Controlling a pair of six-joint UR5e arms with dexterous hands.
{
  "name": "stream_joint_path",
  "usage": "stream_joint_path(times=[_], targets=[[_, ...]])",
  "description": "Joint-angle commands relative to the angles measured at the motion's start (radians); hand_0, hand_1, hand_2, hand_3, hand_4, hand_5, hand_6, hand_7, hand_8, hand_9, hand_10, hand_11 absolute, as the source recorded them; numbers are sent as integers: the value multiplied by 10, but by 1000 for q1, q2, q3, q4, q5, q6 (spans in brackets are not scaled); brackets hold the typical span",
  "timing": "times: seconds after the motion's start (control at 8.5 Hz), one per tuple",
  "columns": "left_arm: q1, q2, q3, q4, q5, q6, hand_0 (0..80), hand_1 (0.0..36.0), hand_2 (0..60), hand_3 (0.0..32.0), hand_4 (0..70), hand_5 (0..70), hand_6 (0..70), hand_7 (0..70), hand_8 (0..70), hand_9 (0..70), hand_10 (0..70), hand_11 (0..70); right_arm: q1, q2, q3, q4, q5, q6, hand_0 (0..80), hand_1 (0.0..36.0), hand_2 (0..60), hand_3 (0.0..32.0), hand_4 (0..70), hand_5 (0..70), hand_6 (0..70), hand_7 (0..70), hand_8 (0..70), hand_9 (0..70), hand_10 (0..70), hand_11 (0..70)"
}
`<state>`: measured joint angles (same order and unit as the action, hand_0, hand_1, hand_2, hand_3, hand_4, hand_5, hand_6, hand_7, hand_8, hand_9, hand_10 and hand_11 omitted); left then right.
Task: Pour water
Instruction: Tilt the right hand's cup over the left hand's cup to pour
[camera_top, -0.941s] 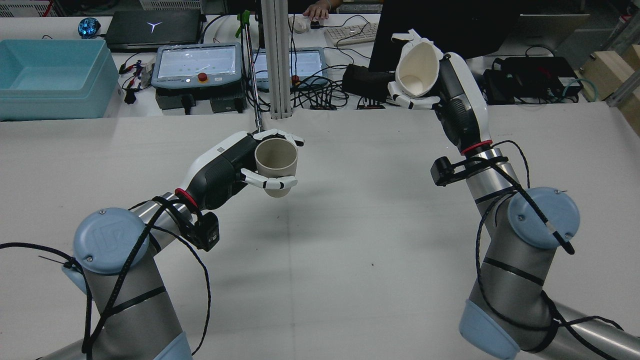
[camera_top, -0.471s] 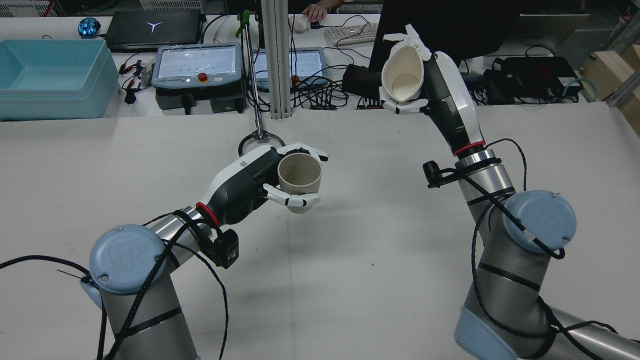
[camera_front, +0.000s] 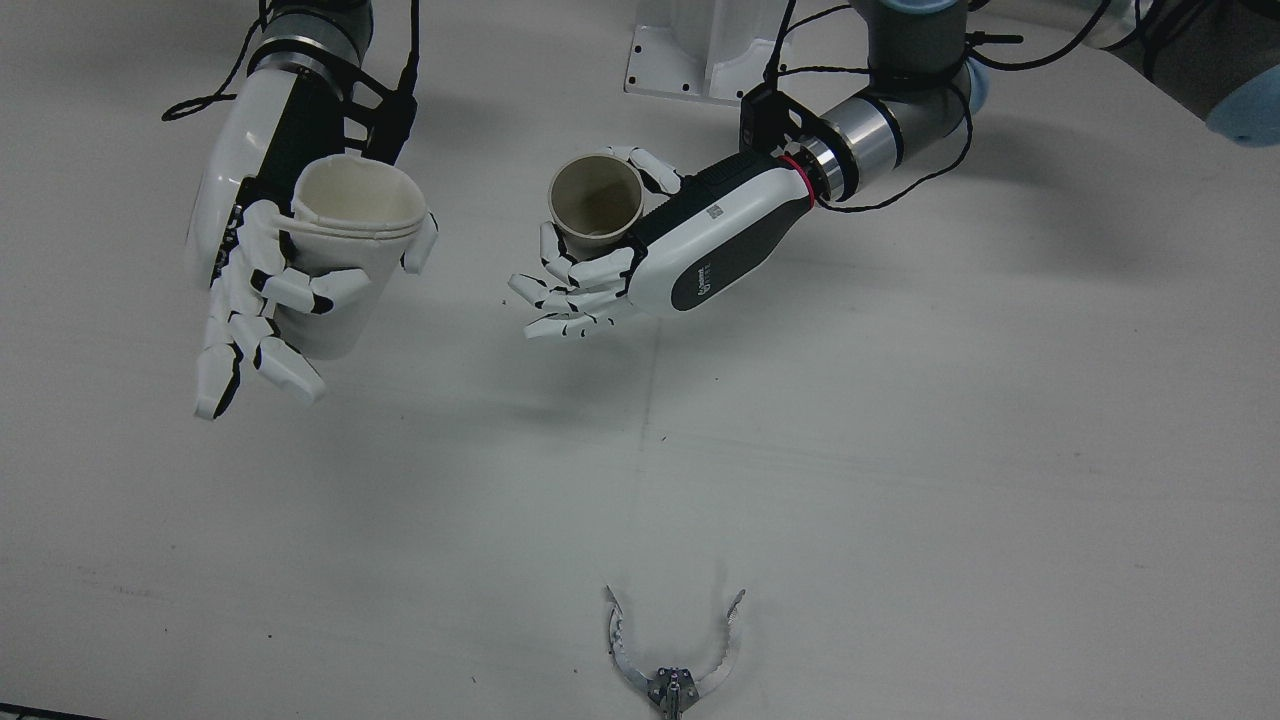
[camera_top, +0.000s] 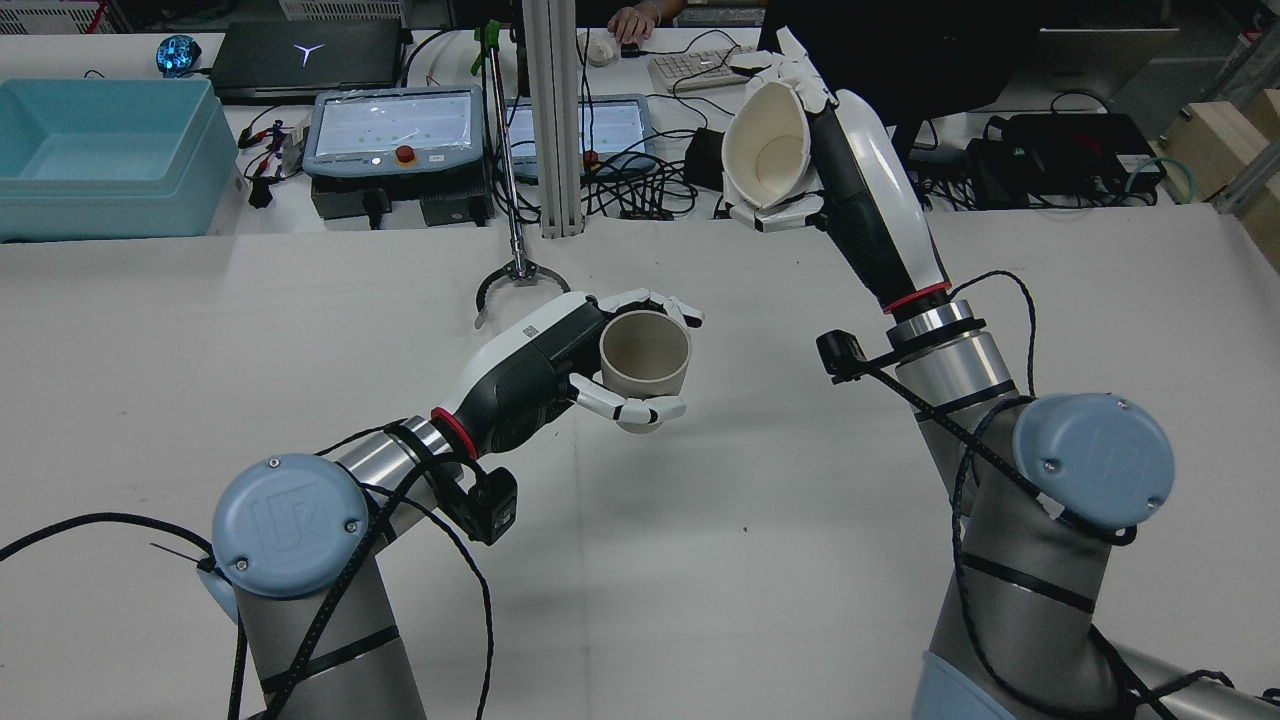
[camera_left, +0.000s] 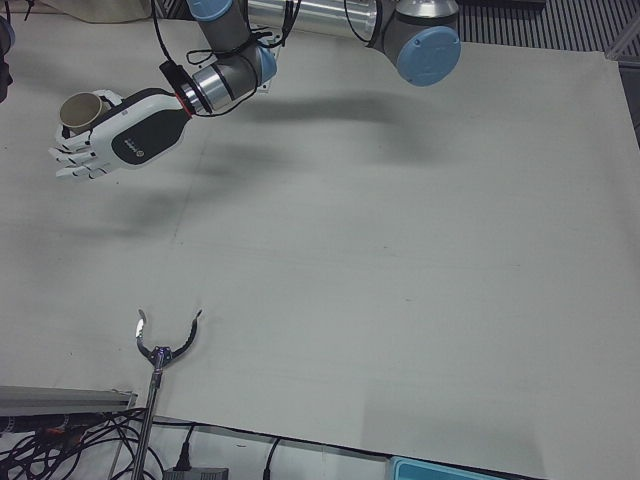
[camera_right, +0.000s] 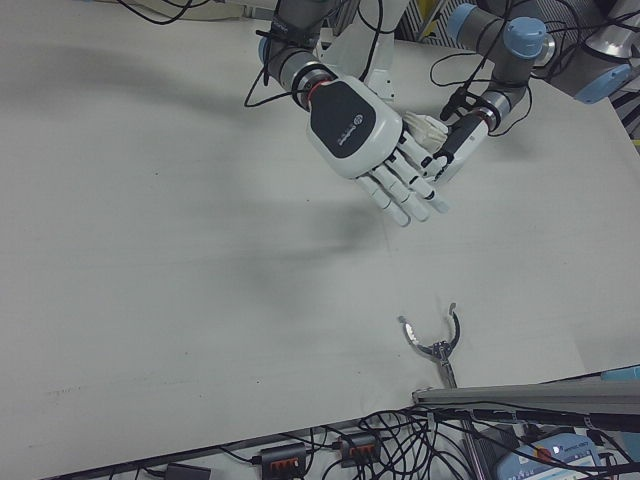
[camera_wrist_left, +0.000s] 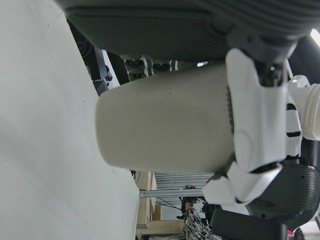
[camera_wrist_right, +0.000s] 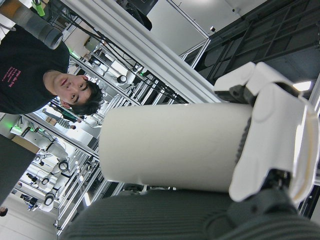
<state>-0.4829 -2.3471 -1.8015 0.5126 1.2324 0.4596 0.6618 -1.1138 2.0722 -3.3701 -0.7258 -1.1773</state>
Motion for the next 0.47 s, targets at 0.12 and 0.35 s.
stream_joint_path(times=[0.12, 0.35], targets=[[-2, -1, -7, 1, 1, 2, 528, 360, 600, 0, 272, 700, 150, 308, 63, 120, 63, 118, -51, -15, 226, -65, -30, -333, 545, 293, 443, 0, 115, 700, 136, 231, 30, 68, 39, 80], [4, -1, -10, 3, 1, 2, 530, 360, 600, 0, 272, 700, 149, 308, 61, 118, 62, 116, -51, -46, 298, -168, -38, -387, 543, 293, 445, 0, 105, 700, 131, 219, 26, 61, 36, 76]])
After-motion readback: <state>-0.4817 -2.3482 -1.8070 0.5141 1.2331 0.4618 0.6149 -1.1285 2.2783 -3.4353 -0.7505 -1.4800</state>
